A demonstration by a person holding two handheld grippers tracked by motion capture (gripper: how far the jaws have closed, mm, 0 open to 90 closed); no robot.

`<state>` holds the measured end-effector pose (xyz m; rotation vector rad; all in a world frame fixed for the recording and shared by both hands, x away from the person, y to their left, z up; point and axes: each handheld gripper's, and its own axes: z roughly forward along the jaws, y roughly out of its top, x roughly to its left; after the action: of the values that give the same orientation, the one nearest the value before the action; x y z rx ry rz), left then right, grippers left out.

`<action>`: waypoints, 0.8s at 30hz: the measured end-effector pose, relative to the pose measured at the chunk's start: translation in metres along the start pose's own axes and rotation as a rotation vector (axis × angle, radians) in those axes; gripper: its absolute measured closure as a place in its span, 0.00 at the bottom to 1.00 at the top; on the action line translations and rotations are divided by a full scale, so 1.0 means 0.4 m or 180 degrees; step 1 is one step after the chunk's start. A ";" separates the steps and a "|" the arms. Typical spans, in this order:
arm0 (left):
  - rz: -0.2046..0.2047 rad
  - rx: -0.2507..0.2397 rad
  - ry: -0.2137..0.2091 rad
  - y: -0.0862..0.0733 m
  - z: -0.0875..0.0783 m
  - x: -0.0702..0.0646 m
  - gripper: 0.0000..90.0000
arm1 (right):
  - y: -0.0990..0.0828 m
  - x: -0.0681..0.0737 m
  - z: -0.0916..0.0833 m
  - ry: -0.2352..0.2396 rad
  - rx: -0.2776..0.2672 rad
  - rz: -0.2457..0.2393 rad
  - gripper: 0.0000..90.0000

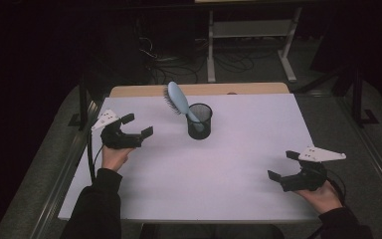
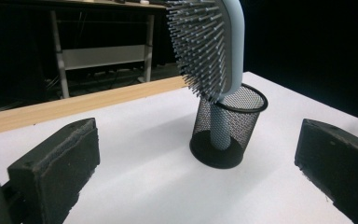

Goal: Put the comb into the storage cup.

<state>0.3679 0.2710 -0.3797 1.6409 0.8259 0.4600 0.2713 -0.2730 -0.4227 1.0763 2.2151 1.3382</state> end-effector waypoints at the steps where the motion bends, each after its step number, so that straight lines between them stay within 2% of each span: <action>1: -0.0005 0.0000 -0.0007 -0.004 -0.004 -0.001 0.00 | 0.000 0.000 0.000 -0.0001 0.0003 -0.0004 0.00; 9: -0.0037 -0.0006 0.0013 -0.035 -0.037 -0.003 0.00 | -0.003 0.000 0.003 -0.0001 0.0022 -0.0010 0.00; 16: -0.0021 -0.0014 0.0112 -0.060 -0.068 -0.004 0.00 | -0.005 0.000 0.005 -0.0007 0.0048 -0.0010 0.00; 24: -0.0039 -0.0095 0.0217 -0.096 -0.108 0.003 0.00 | -0.007 0.000 0.008 -0.0006 0.0071 -0.0020 0.00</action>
<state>0.3284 0.3039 -0.4064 1.5994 0.8751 0.5197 0.2719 -0.2718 -0.4268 1.0772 2.2351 1.3125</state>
